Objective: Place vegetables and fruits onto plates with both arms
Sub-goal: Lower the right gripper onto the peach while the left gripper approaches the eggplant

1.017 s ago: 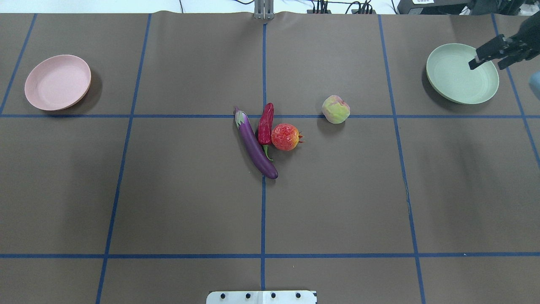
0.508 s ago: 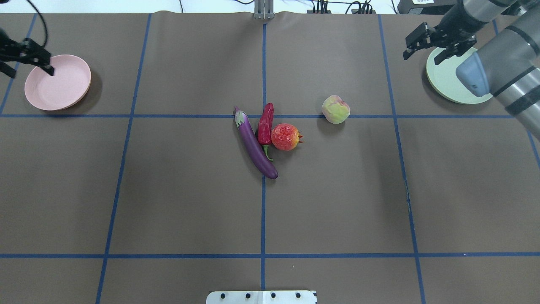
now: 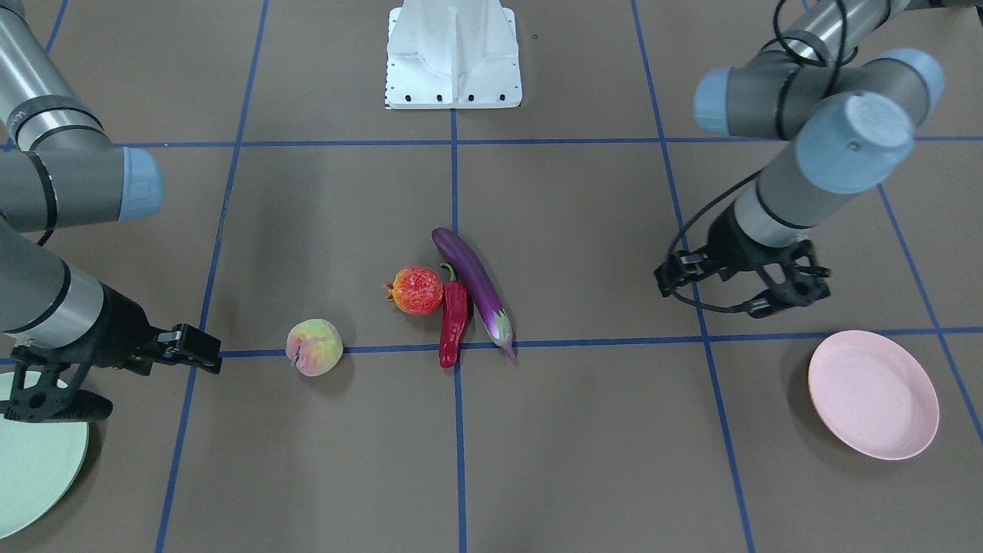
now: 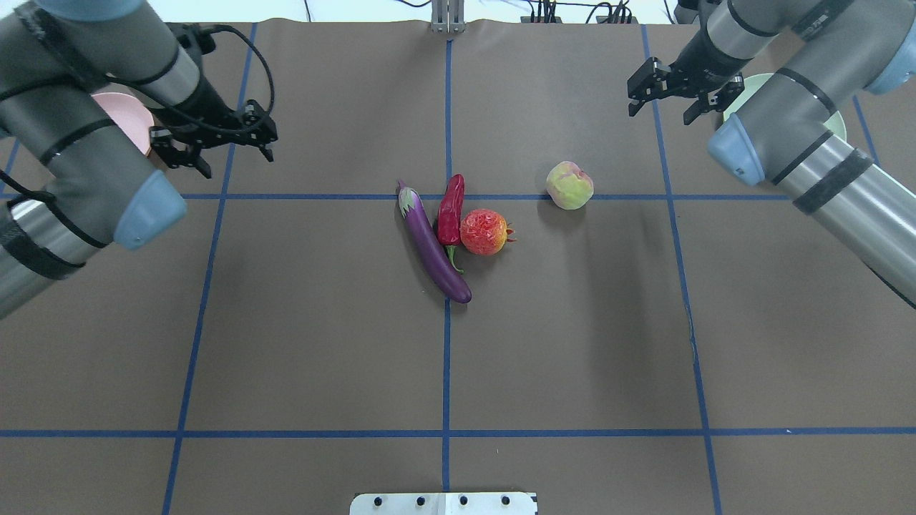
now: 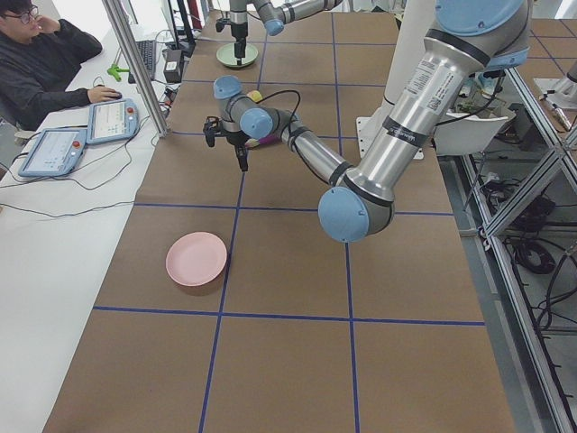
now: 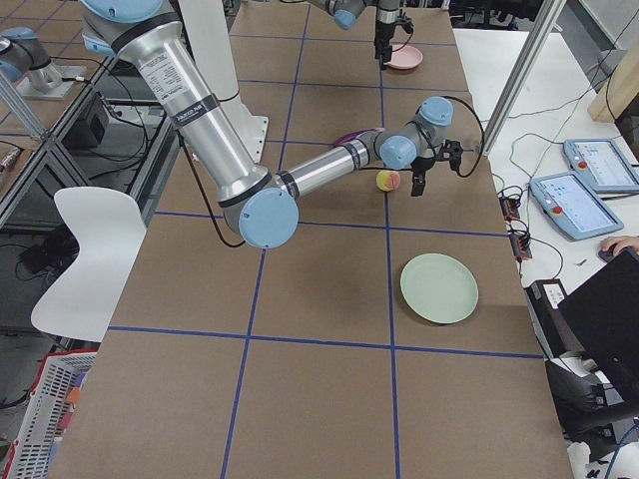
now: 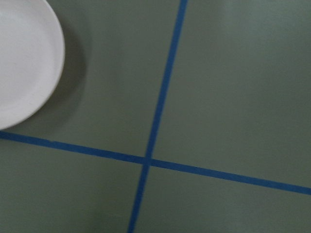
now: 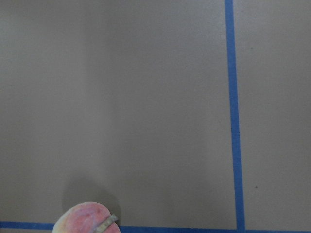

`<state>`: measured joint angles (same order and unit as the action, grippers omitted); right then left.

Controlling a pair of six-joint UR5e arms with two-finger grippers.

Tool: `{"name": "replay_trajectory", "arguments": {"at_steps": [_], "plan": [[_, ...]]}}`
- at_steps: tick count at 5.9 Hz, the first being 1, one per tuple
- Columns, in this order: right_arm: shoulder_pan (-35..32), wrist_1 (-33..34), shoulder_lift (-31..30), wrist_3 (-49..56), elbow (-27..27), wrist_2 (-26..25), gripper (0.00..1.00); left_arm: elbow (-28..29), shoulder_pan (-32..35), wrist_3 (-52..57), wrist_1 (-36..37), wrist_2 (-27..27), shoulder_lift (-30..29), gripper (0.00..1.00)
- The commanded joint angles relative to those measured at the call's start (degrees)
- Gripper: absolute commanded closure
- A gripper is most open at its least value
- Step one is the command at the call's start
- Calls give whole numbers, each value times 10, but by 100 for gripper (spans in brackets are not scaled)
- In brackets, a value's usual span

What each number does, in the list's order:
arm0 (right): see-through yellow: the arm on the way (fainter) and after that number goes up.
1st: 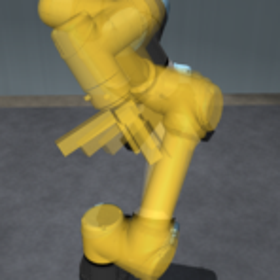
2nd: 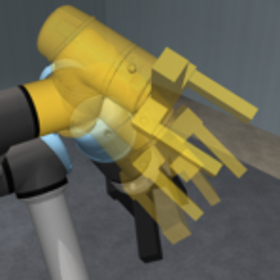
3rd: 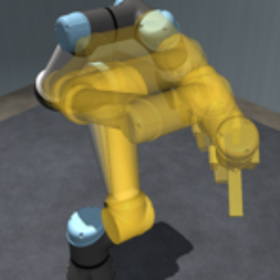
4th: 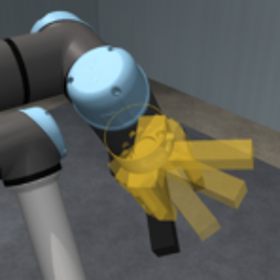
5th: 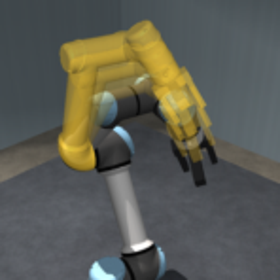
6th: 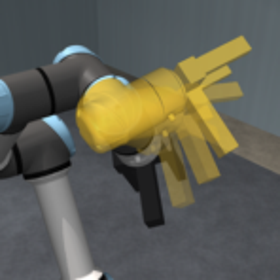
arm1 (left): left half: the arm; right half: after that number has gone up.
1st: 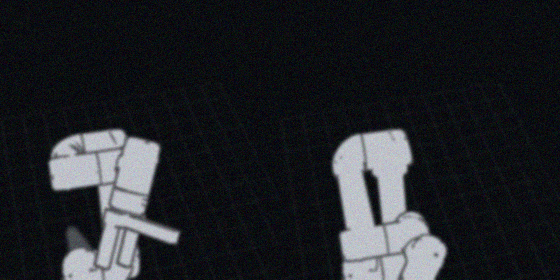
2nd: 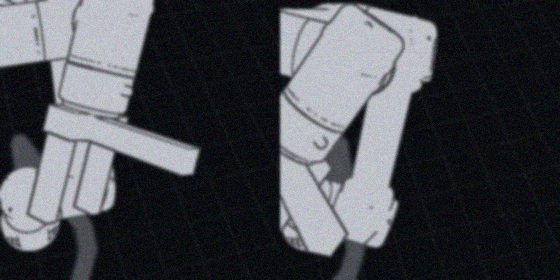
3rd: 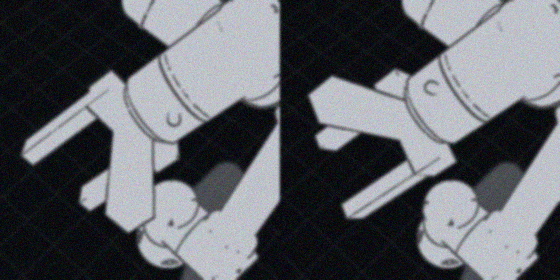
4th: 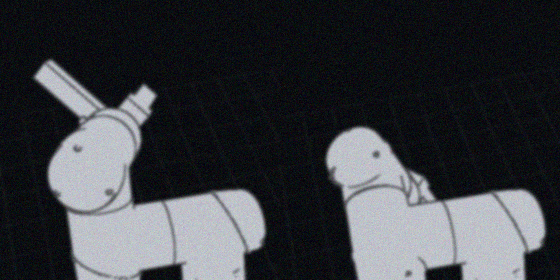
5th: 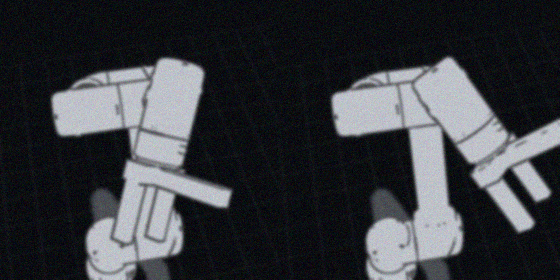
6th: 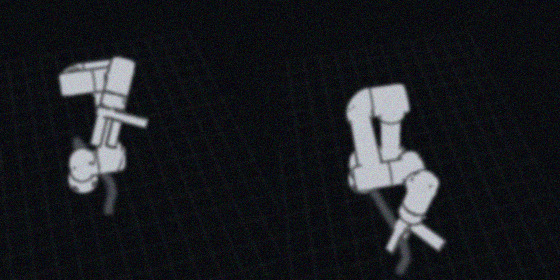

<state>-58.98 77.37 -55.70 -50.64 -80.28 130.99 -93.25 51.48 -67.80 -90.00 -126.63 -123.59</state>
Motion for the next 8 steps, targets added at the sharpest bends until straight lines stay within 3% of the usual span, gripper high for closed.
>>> {"name": "replay_trajectory", "arguments": {"at_steps": [1,2,4,6,8], "plan": [[46,1,32,-68,6,-38,0,24,-44,-78,0,18,-48,0],[79,1,64,-140,27,-83,0,30,-52,-90,0,45,-62,0],[105,2,74,-236,47,-101,0,30,-52,-95,0,46,-64,0],[135,7,74,-247,54,-143,0,29,-52,-95,0,46,-64,0],[134,11,72,-245,53,-142,0,29,-52,-96,0,46,-64,0]]}}
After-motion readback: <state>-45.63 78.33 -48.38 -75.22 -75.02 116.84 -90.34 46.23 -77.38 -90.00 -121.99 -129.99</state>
